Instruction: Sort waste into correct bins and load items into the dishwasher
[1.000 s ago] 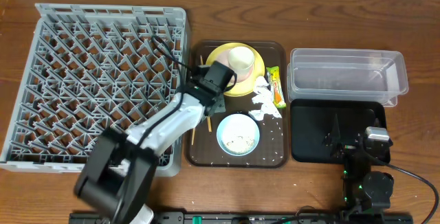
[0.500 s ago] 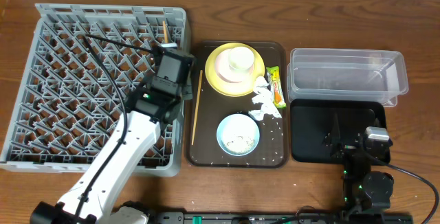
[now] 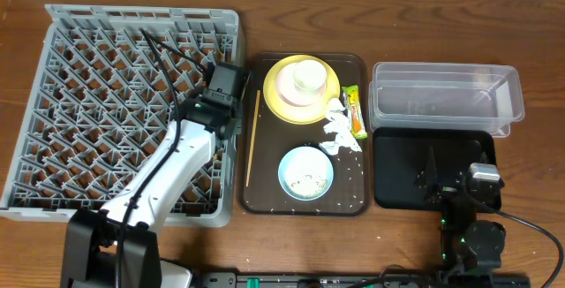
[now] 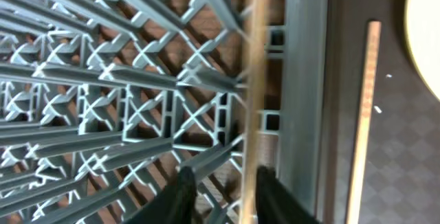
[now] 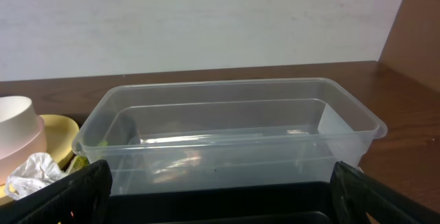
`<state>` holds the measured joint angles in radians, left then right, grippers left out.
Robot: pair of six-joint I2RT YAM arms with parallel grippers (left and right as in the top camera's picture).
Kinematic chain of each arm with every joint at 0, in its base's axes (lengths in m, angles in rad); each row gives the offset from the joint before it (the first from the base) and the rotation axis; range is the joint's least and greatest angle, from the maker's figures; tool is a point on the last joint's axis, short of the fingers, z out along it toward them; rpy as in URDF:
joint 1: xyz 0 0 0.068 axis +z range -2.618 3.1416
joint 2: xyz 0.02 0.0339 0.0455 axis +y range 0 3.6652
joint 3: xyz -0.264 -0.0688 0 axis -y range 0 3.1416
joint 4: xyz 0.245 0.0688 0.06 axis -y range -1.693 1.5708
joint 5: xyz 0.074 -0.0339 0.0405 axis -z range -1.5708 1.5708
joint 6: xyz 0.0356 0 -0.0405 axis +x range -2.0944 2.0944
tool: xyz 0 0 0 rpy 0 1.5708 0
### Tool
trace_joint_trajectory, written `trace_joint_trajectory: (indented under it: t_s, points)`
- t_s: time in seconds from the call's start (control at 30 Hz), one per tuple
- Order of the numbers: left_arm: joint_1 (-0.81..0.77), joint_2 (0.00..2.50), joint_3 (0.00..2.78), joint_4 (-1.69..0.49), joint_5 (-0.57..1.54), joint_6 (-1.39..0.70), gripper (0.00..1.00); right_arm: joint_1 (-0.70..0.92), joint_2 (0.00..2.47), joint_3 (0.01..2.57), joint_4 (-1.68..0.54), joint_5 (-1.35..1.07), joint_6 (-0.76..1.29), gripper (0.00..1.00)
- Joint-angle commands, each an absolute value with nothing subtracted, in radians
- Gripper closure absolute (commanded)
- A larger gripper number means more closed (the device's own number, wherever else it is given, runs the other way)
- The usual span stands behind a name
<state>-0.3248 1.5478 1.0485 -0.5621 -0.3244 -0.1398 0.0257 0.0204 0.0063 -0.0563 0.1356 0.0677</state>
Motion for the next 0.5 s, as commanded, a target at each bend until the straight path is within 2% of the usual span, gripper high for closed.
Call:
trace_joint_trajectory:
  t_s: [0.0,0.13,0.23,0.27,0.3,0.33,0.37,0.43,0.47]
  points:
    - [-0.315,1.520,1.057,-0.564,-0.361,-0.131,0.43,0.035,0.018,0.006,-0.060,0.149,0.078,0.01]
    - [-0.316,1.433,1.058,-0.580,-0.339,-0.134,0.43,0.035,0.018,0.006,-0.060,0.149,0.078,0.01]
    - [-0.327,1.302,1.058,-0.664,-0.046,-0.135,0.43,0.035,0.018,0.006,-0.060,0.149,0.078,0.01]
    - [-0.327,1.270,1.058,-0.691,0.062,-0.135,0.35,0.035,0.018,0.006,-0.060,0.149,0.078,0.01]
    - [-0.327,1.253,1.057,-0.704,0.119,-0.135,0.19,0.035,0.018,0.006,-0.060,0.149,0.078,0.01]
    - [-0.327,1.236,1.055,-0.719,0.207,-0.135,0.11,0.035,0.018,0.006,-0.060,0.149,0.078,0.01]
    - [-0.327,1.233,1.055,-0.729,0.248,-0.135,0.08,0.035,0.018,0.006,-0.060,0.149,0.078,0.01]
    - [-0.327,1.238,1.053,-0.748,0.348,-0.135,0.08,0.035,0.018,0.006,-0.060,0.149,0.078,0.01]
    - [-0.327,1.246,1.049,-0.759,0.379,-0.135,0.20,0.035,0.018,0.006,-0.060,0.149,0.078,0.01]
